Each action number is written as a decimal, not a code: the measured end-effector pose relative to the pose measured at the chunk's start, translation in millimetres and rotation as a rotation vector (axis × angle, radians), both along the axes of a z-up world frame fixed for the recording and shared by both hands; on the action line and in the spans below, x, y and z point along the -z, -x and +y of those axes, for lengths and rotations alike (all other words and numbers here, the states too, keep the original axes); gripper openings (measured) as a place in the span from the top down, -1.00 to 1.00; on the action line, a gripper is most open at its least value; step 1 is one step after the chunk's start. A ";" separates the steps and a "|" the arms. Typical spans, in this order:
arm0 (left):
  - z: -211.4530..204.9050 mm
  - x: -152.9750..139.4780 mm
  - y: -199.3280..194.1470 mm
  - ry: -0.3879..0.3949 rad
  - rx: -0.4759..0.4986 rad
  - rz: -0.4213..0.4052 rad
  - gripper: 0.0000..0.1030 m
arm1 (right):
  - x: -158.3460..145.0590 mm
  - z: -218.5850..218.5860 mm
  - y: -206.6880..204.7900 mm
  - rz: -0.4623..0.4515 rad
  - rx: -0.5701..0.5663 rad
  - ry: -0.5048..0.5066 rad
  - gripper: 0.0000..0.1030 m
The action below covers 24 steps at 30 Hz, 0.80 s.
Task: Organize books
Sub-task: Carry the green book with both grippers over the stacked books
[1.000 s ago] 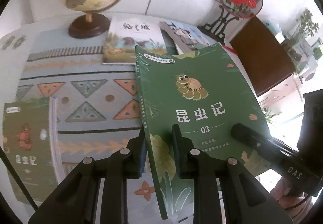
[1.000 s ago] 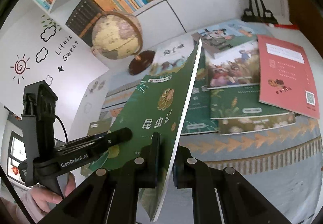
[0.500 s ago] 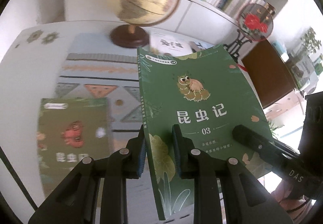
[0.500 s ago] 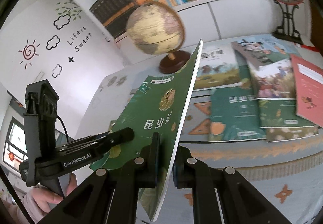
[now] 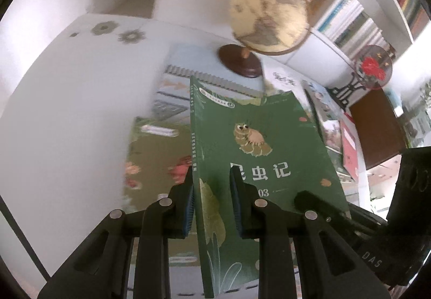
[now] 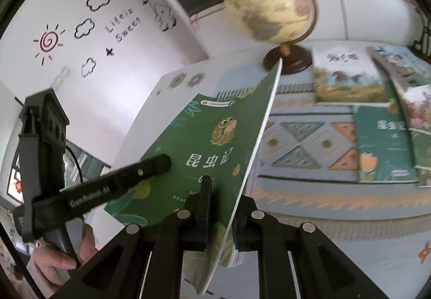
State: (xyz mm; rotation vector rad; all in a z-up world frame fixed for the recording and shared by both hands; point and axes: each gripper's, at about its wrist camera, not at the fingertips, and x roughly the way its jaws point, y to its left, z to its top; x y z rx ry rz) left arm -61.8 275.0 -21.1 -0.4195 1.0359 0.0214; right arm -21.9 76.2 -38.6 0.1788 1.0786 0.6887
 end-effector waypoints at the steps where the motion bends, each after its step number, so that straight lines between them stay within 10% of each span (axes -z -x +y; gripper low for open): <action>1: 4.7 3.0 2.4 -0.002 -0.008 0.009 0.62 | 3.7 6.4 1.7 0.010 -0.009 -0.002 0.76; 24: 39.5 85.2 27.0 0.051 -0.110 0.177 0.53 | 93.0 44.3 7.8 0.296 0.045 -0.043 0.76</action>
